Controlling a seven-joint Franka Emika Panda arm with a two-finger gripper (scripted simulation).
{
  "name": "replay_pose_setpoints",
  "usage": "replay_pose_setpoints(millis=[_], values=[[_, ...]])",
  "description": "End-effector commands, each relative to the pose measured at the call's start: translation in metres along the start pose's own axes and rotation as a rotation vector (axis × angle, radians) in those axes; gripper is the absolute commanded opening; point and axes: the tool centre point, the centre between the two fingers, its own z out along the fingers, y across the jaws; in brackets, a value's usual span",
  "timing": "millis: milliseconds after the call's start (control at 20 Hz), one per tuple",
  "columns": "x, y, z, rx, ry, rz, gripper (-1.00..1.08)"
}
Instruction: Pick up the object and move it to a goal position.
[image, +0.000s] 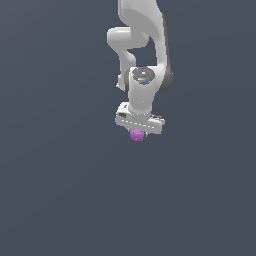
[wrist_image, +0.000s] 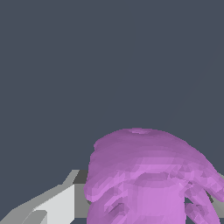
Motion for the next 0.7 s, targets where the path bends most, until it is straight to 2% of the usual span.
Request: replay_pose_setpoints(millis=[0, 650], values=[[-0.006, 0.009, -0.021, 0.000, 0.001, 0.000, -1.00], [-0.033, 0.055, -0.131, 0.001, 0.000, 0.000, -1.00]])
